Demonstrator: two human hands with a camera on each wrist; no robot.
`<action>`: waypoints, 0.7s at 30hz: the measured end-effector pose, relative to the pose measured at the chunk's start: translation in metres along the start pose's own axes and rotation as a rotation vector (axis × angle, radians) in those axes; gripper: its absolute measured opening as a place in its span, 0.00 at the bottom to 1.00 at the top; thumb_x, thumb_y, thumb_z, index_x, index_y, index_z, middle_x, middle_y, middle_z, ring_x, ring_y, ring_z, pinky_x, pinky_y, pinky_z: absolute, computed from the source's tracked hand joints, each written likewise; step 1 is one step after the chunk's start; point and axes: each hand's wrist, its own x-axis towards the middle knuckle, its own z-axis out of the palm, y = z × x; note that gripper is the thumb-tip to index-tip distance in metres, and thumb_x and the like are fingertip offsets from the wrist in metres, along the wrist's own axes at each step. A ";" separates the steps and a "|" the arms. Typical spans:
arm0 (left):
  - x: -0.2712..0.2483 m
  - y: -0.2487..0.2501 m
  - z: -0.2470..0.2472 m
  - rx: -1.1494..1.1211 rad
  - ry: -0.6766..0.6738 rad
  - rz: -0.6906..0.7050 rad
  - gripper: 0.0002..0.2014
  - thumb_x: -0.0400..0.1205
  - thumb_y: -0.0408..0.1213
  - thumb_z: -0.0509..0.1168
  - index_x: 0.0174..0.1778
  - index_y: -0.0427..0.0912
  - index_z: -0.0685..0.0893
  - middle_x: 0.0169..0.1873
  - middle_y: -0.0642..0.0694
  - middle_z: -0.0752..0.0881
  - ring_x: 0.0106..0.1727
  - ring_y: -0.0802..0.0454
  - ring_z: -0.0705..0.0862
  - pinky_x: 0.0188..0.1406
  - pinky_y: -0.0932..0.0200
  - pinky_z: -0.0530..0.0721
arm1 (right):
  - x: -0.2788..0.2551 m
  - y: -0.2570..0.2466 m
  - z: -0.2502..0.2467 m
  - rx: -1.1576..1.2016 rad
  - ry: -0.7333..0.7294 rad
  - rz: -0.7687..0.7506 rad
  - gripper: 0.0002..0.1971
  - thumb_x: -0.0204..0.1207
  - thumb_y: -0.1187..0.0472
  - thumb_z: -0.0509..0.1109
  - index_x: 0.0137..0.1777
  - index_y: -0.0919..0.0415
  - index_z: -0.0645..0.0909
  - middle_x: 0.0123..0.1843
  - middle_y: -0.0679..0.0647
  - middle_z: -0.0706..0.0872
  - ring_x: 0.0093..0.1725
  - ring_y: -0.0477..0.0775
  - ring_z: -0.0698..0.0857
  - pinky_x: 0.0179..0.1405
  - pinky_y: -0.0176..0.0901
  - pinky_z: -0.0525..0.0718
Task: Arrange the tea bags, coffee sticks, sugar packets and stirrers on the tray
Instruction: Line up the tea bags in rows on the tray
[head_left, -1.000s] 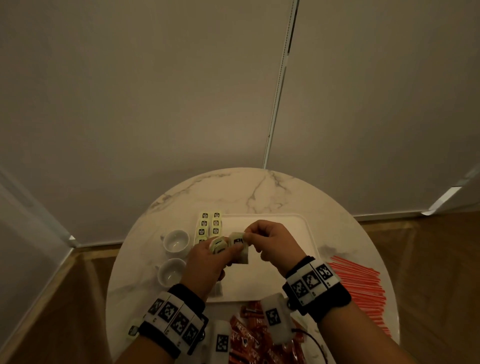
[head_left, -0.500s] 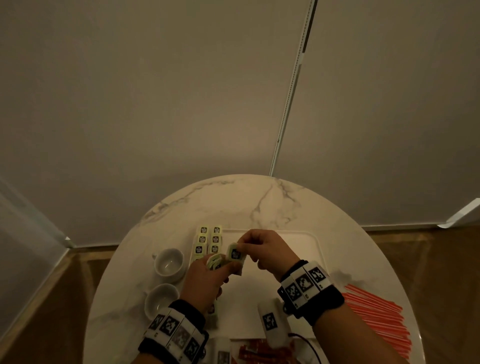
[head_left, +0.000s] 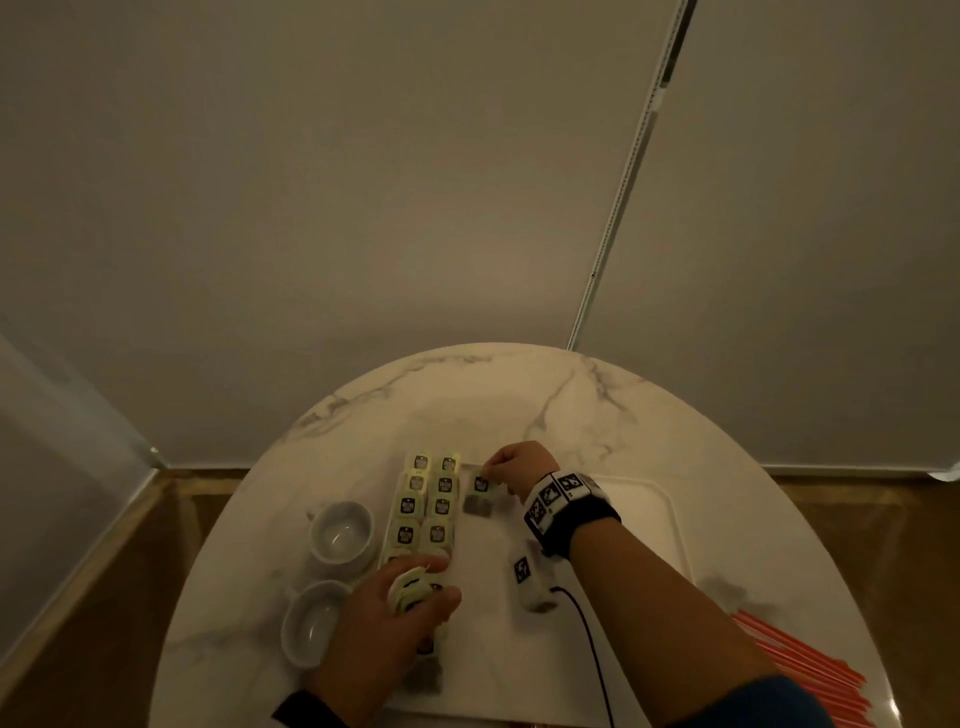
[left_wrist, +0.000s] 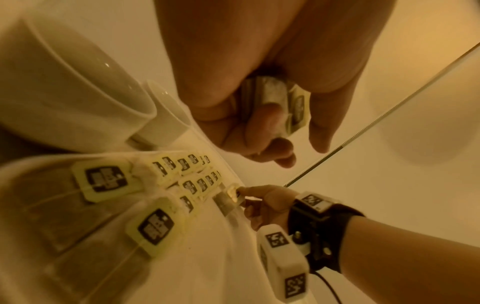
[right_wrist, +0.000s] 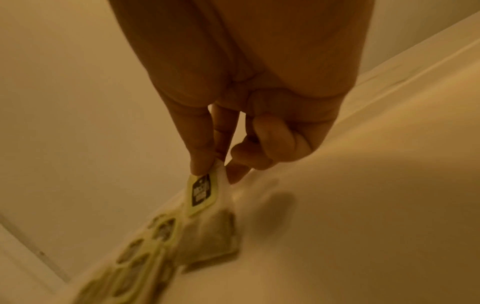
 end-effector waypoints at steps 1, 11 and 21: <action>-0.002 0.001 -0.002 0.001 -0.013 0.002 0.11 0.72 0.26 0.75 0.49 0.41 0.88 0.43 0.43 0.90 0.29 0.58 0.83 0.19 0.70 0.76 | 0.006 0.001 0.002 -0.015 0.005 -0.002 0.05 0.74 0.64 0.74 0.39 0.61 0.89 0.29 0.49 0.82 0.31 0.46 0.78 0.32 0.35 0.76; 0.000 0.003 -0.019 -0.003 -0.102 -0.028 0.07 0.66 0.33 0.80 0.35 0.46 0.91 0.26 0.39 0.86 0.24 0.47 0.80 0.15 0.63 0.74 | 0.028 0.005 0.007 -0.075 0.097 -0.035 0.07 0.75 0.61 0.74 0.47 0.64 0.89 0.36 0.52 0.83 0.42 0.51 0.80 0.41 0.38 0.74; 0.002 0.003 -0.017 -0.029 -0.132 -0.036 0.12 0.60 0.41 0.78 0.37 0.46 0.90 0.27 0.38 0.86 0.24 0.49 0.79 0.13 0.64 0.72 | 0.034 0.002 0.013 -0.068 0.100 -0.039 0.06 0.75 0.62 0.74 0.47 0.63 0.90 0.41 0.55 0.86 0.42 0.50 0.81 0.41 0.38 0.76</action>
